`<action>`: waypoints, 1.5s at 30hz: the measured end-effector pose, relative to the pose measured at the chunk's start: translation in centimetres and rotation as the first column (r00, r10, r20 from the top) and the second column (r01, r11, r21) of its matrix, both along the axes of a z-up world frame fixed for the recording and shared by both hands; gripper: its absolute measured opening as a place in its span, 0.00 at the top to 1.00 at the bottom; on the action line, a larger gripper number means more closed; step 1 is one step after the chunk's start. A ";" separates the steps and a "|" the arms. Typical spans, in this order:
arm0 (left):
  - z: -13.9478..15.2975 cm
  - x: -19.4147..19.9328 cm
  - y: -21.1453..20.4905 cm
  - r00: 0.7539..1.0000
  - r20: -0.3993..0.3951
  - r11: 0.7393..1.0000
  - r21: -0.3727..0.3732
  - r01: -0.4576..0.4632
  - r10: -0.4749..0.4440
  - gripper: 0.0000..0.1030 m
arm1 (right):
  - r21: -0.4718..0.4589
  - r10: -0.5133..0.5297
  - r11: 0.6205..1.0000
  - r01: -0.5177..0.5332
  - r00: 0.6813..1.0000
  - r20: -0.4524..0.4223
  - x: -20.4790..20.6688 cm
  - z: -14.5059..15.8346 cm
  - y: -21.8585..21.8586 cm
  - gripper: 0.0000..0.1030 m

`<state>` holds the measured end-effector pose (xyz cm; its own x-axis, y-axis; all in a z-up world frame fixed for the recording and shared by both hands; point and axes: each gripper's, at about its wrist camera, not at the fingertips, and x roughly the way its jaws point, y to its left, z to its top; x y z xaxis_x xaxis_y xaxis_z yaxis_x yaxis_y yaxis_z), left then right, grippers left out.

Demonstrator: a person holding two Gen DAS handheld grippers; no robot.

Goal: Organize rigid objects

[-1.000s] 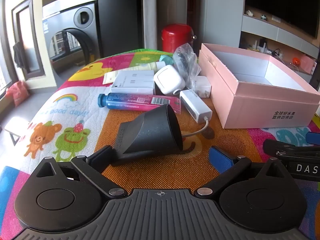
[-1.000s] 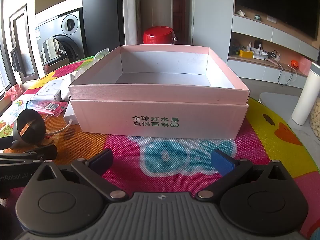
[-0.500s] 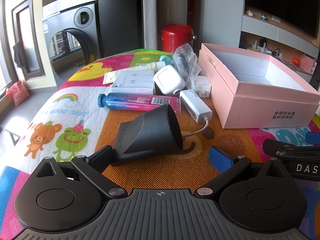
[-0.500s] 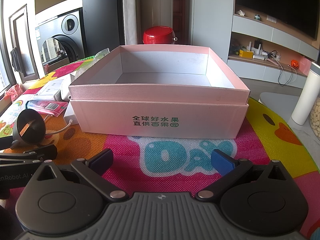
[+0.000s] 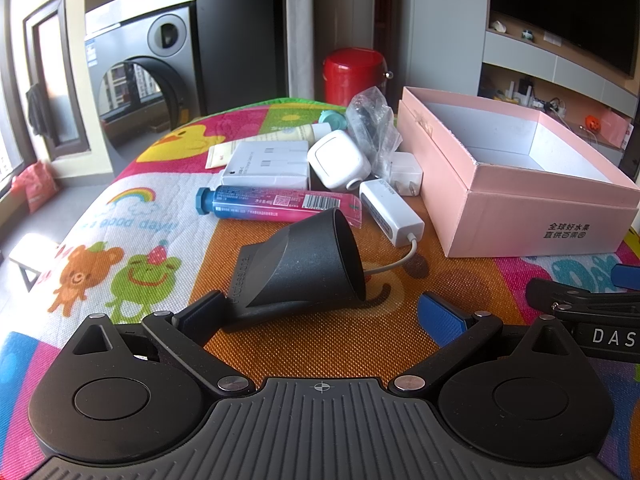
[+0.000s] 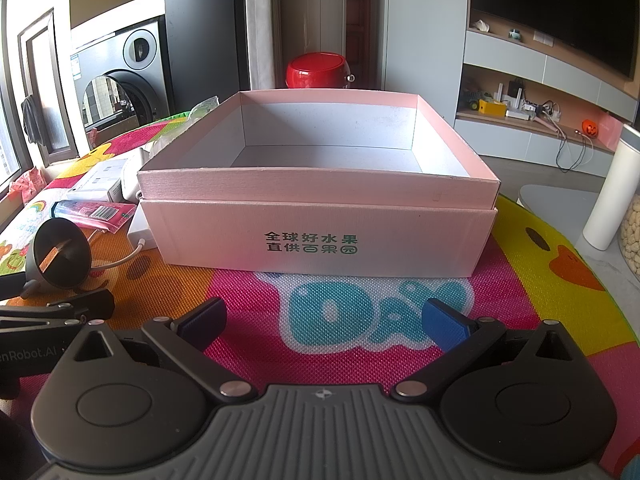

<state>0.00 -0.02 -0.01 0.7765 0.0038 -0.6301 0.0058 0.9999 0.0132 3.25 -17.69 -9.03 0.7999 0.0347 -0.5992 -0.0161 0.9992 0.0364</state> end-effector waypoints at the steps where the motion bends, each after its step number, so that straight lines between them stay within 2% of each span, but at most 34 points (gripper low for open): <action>1: 0.0 0.0 0.0 1.000 0.000 1.000 0.000 0.000 0.000 0.00 | 0.000 0.000 1.000 0.000 1.000 0.000 0.0 0.0 0.0 0.00; 45: 0.1 -0.1 0.0 1.000 0.002 1.000 0.003 0.002 -0.002 0.00 | 0.002 0.000 1.000 0.000 1.000 0.001 -0.1 0.0 0.0 0.00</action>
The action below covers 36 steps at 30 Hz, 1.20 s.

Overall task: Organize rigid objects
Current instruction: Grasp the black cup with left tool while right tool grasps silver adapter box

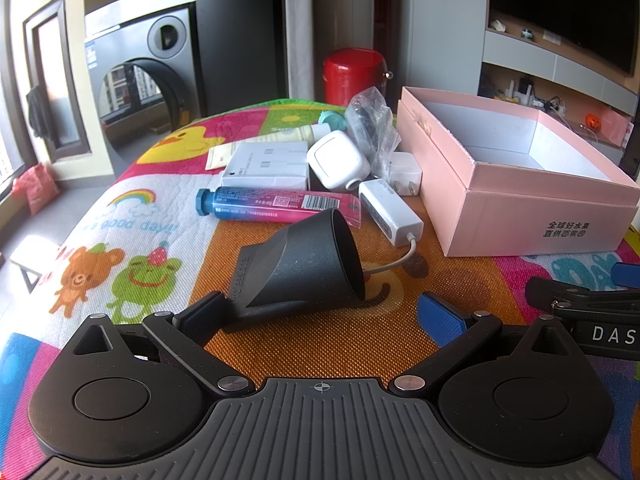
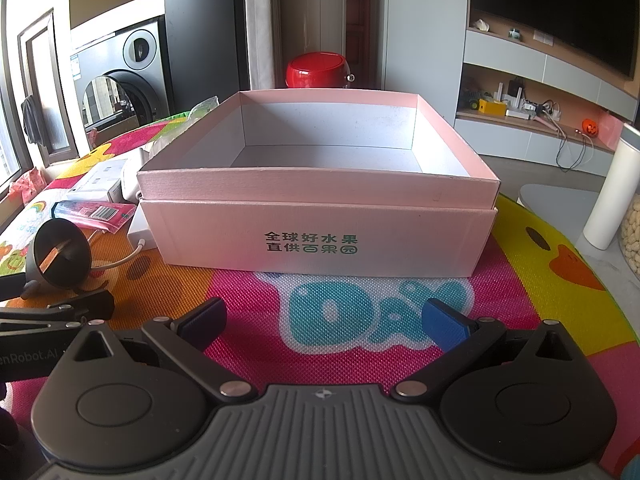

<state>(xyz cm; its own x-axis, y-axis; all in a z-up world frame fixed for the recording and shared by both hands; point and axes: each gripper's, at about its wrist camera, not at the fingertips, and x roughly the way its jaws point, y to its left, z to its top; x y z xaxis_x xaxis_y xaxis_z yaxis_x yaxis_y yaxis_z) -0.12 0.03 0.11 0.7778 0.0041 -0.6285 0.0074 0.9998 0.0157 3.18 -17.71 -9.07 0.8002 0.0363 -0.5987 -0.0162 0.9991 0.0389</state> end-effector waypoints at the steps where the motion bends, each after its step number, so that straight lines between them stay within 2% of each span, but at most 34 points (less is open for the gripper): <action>1: 0.0 0.0 0.0 1.000 0.000 1.000 0.000 0.000 0.000 0.00 | 0.002 0.000 1.000 0.000 1.000 0.000 0.0 0.0 0.0 0.00; 4: 0.1 -0.1 0.3 1.000 0.003 1.000 -0.019 0.010 -0.010 0.00 | 0.005 0.002 1.000 -0.002 1.000 -0.002 0.0 -0.2 -0.1 0.00; 6: 0.4 -0.7 0.9 0.996 0.018 0.993 -0.079 0.091 -0.090 0.00 | -0.001 0.043 0.999 -0.043 0.999 -0.028 0.1 0.1 -0.4 0.00; 7: 0.7 -1.2 1.5 0.987 0.030 0.978 -0.128 0.163 -0.160 0.00 | -0.003 0.085 0.996 -0.085 0.995 -0.058 0.5 0.4 -0.7 0.00; 8: 1.1 -1.6 2.1 0.978 0.047 0.968 -0.143 0.207 -0.203 0.00 | 0.001 0.118 0.993 -0.118 0.989 -0.086 0.6 0.7 -1.1 0.00; 9: 1.5 -2.1 2.5 0.972 0.067 0.963 -0.135 0.234 -0.227 0.00 | 0.004 0.136 0.991 -0.136 0.986 -0.098 0.3 0.7 -1.4 0.00; 12: 3.4 -2.1 3.7 0.944 0.141 0.953 -0.013 0.304 -0.299 0.00 | -0.012 0.201 0.979 -0.204 0.974 -0.106 -0.8 0.7 -2.0 0.00; 14: 4.3 -1.3 4.1 0.918 0.156 0.931 0.030 0.365 -0.365 0.00 | -0.015 0.209 0.977 -0.211 0.973 -0.094 -1.4 0.7 -2.3 0.00; 16: 4.7 -0.4 4.1 0.871 0.134 0.881 0.059 0.470 -0.473 0.00 | -0.022 0.211 0.977 -0.214 0.973 -0.099 -1.5 0.7 -2.2 0.00; 17: 4.6 0.3 3.7 0.842 0.097 0.847 0.079 0.526 -0.531 0.00 | -0.017 0.210 0.977 -0.213 0.972 -0.106 -1.3 0.8 -2.4 0.00; 20: 3.9 0.7 2.1 0.766 0.021 0.755 0.186 0.629 -0.643 0.00 | -0.018 0.217 0.975 -0.220 0.971 -0.104 -1.1 0.7 -2.3 0.00; 21: 3.4 0.7 1.4 0.752 -0.002 0.731 0.232 0.641 -0.659 0.00 | -0.017 0.221 0.975 -0.223 0.970 -0.102 -1.1 0.7 -2.3 0.00; 23: 2.5 1.2 0.6 0.752 -0.052 0.713 0.281 0.643 -0.657 0.00 | -0.014 0.224 0.974 -0.226 0.970 -0.098 -1.1 0.6 -2.4 0.00; 25: 1.7 1.5 0.6 0.743 -0.095 0.706 0.254 0.661 -0.662 0.00 | -0.014 0.228 0.973 -0.230 0.969 -0.094 -1.3 0.6 -2.4 0.00; 26: 1.7 1.5 1.0 0.741 -0.081 0.711 0.229 0.664 -0.666 0.02 | -0.012 0.231 0.972 -0.233 0.969 -0.093 -1.3 0.6 -2.5 0.00; 28: 2.0 1.6 1.9 0.734 -0.078 0.719 0.153 0.678 -0.675 0.33 | -0.008 0.236 0.971 -0.238 0.968 -0.091 -1.5 0.6 -2.7 0.00; 29: 2.1 1.6 2.2 0.747 -0.053 0.738 0.124 0.663 -0.662 0.34 | -0.008 0.238 0.971 -0.240 0.967 -0.090 -1.5 0.7 -2.7 0.00; 31: 2.3 1.4 3.3 0.792 -0.031 0.792 0.032 0.610 -0.609 0.34 | -0.022 0.239 0.970 -0.242 0.967 -0.091 -1.6 0.8 -2.4 0.01; 33: 2.5 0.8 4.3 0.826 0.009 0.825 -0.028 0.564 -0.564 0.35 | -0.047 0.263 0.962 -0.268 0.961 -0.084 -1.6 1.3 -1.7 0.12; 36: 2.7 -0.8 6.5 0.895 0.041 0.891 -0.093 0.445 -0.443 0.36 | -0.100 0.301 0.947 -0.304 0.953 -0.042 -1.9 3.4 0.0 0.14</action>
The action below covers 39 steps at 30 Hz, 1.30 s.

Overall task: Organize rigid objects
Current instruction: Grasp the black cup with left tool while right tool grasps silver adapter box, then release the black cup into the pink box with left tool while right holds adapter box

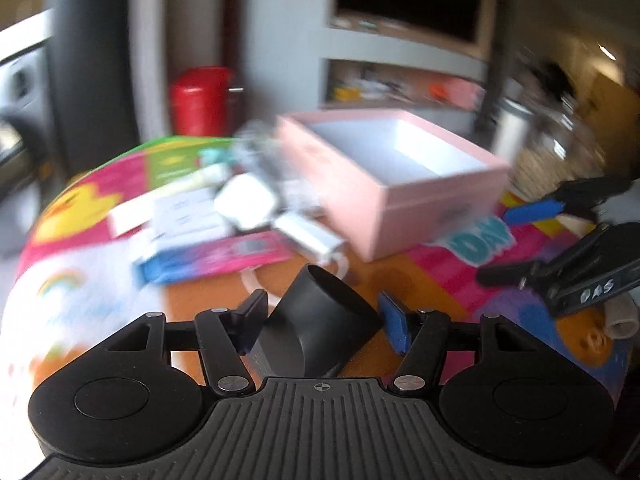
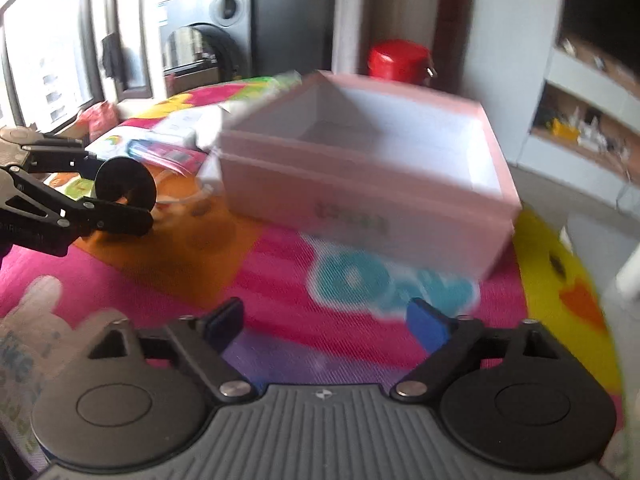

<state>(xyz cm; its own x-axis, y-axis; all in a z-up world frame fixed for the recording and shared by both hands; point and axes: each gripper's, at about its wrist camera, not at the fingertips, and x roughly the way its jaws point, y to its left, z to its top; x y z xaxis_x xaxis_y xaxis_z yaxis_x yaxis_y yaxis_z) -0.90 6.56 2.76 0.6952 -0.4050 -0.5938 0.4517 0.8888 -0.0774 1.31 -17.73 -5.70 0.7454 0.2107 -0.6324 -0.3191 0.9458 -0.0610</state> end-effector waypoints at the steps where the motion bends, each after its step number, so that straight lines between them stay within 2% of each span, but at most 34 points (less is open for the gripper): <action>1: 0.0 -0.4 0.8 0.999 -0.001 0.999 -0.012 -0.048 0.048 0.37 | -0.007 0.017 1.000 -0.016 0.999 0.031 0.1 1.2 0.9 0.14; 5: 0.3 -2.0 4.5 0.979 0.003 0.977 -0.064 -0.202 0.203 0.38 | -0.006 0.114 0.993 -0.114 0.990 0.088 2.5 5.2 5.3 0.14; 9: 0.5 -3.3 8.1 0.960 -0.009 0.949 -0.144 -0.280 0.281 0.41 | -0.009 0.211 0.977 -0.211 0.976 0.059 7.2 6.4 11.4 0.18; 11: 0.5 -3.5 9.0 0.957 -0.010 0.940 -0.185 -0.286 0.289 0.42 | 0.018 0.225 0.974 -0.225 0.974 -0.007 10.6 6.1 14.7 0.25; 12: 0.5 -3.5 9.3 0.957 -0.007 0.938 -0.193 -0.287 0.291 0.43 | 0.049 0.223 0.974 -0.220 0.973 -0.059 12.6 5.9 16.2 0.31; 14: 0.6 -3.5 9.8 0.957 -0.006 0.936 -0.206 -0.286 0.291 0.43 | 0.078 0.200 0.979 -0.190 0.968 -0.149 15.9 5.2 18.6 0.35; 16: 0.5 -3.3 9.7 0.959 -0.001 0.938 -0.207 -0.279 0.285 0.43 | 0.035 0.113 0.994 -0.108 0.974 -0.198 18.5 4.1 20.3 0.35; 17: 0.4 -3.2 9.7 0.960 0.004 0.940 -0.207 -0.272 0.279 0.43 | 0.007 0.075 0.997 -0.075 0.971 -0.227 19.6 3.5 20.9 0.35; 18: 0.2 -3.3 9.7 0.961 0.010 0.940 -0.209 -0.268 0.276 0.43 | -0.011 0.055 0.998 -0.059 0.970 -0.236 20.3 3.1 21.3 0.24; 21: 0.0 -3.3 9.8 0.962 0.017 0.940 -0.221 -0.262 0.272 0.43 | -0.045 0.035 0.998 -0.050 0.960 -0.279 20.5 1.6 21.4 0.23; 22: -0.1 -3.2 9.9 0.962 0.018 0.939 -0.223 -0.261 0.271 0.43 | -0.052 0.043 0.997 -0.060 0.962 -0.271 20.2 1.4 21.5 0.23; 24: 0.0 -3.3 9.8 0.962 0.018 0.940 -0.220 -0.260 0.271 0.43 | -0.069 0.078 0.993 -0.098 0.965 -0.250 19.2 1.3 21.8 0.30; 26: 0.1 -3.5 9.5 0.962 0.020 0.944 -0.203 -0.261 0.271 0.43 | -0.032 0.101 0.993 -0.113 0.963 -0.250 17.8 2.4 21.3 0.32; 27: 0.2 -3.5 9.5 0.962 0.017 0.945 -0.196 -0.263 0.271 0.43 | 0.000 0.123 0.992 -0.127 0.966 -0.228 16.7 3.4 20.7 0.33; 32: 0.9 -4.7 8.6 0.965 0.034 0.958 -0.136 -0.252 0.259 0.43 | 0.040 0.206 0.978 -0.204 0.977 -0.052 9.5 9.2 17.3 0.33; 36: 1.9 -6.9 6.1 0.985 0.055 0.981 -0.109 -0.159 0.166 0.44 | 0.060 0.229 0.972 -0.229 0.973 -0.006 3.3 11.2 12.2 0.33; 39: 3.1 -8.5 3.3 0.995 0.077 0.995 -0.079 -0.064 0.070 0.44 | 0.068 0.207 0.976 -0.205 0.978 -0.027 -0.6 10.3 7.8 0.32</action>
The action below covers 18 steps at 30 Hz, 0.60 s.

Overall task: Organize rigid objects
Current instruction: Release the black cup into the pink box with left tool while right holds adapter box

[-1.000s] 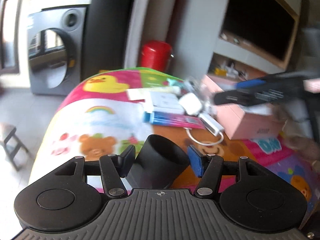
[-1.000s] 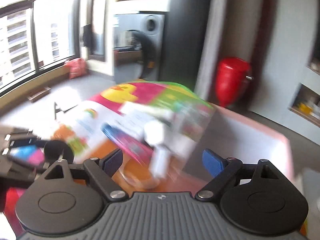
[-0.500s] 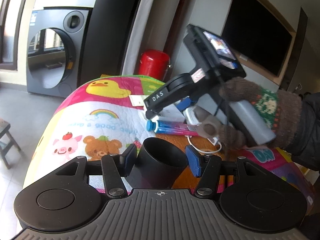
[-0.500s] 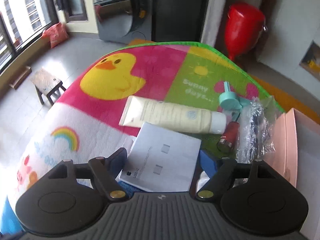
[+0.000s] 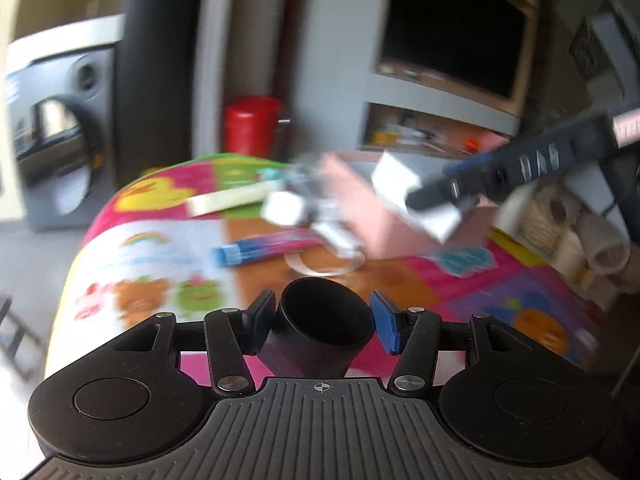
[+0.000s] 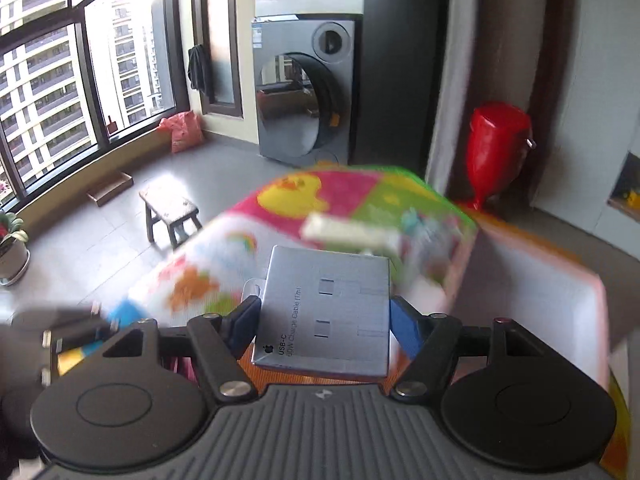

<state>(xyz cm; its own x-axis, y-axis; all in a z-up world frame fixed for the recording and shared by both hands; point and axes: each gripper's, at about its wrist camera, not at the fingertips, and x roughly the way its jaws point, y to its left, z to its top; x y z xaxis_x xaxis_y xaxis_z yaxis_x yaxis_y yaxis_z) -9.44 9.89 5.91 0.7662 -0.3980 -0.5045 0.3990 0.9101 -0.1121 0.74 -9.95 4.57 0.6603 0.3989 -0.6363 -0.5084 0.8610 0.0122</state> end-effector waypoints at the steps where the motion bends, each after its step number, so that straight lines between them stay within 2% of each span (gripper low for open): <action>1: 0.4 -0.5 -1.1 0.999 0.004 0.999 0.008 0.042 -0.042 0.44 | -0.005 -0.015 1.000 0.015 1.000 -0.008 -1.3 -0.6 -1.7 0.32; 4: 1.6 -0.5 -4.0 0.991 -0.004 0.991 -0.005 0.135 -0.135 0.44 | -0.022 -0.102 0.995 0.101 0.995 -0.021 -4.7 -2.5 -6.7 0.32; 7: 3.5 1.1 -7.3 0.978 0.013 0.978 -0.003 0.209 -0.209 0.44 | -0.016 -0.223 0.975 0.223 0.975 -0.019 -7.1 -3.9 -11.4 0.32; 11: 7.9 5.1 -11.4 0.971 0.108 0.977 0.031 0.211 -0.213 0.44 | 0.085 -0.341 0.936 0.342 0.940 -0.022 -8.6 -4.5 -16.4 0.32; 13: 10.3 8.5 -12.4 0.976 0.147 0.982 -0.076 0.170 -0.158 0.46 | 0.112 -0.375 0.921 0.373 0.927 -0.004 -8.8 -4.5 -17.6 0.32; 15: 11.2 12.3 -13.1 0.985 0.145 0.972 -0.201 0.120 -0.091 0.46 | 0.128 -0.385 0.916 0.380 0.923 0.009 -8.8 -5.0 -18.1 0.32; 18: 10.0 16.7 -14.7 0.994 0.075 0.974 -0.208 0.091 -0.077 0.47 | 0.144 -0.376 0.916 0.374 0.926 -0.009 -8.2 -5.9 -18.3 0.32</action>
<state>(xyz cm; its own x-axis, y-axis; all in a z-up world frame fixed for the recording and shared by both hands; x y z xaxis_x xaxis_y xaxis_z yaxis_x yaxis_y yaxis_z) 7.27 -4.81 15.88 0.7543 -0.5543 -0.3518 0.4859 0.8317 -0.2686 -7.45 -28.26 -1.29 0.7900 0.2040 -0.5782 -0.1500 0.9787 0.1403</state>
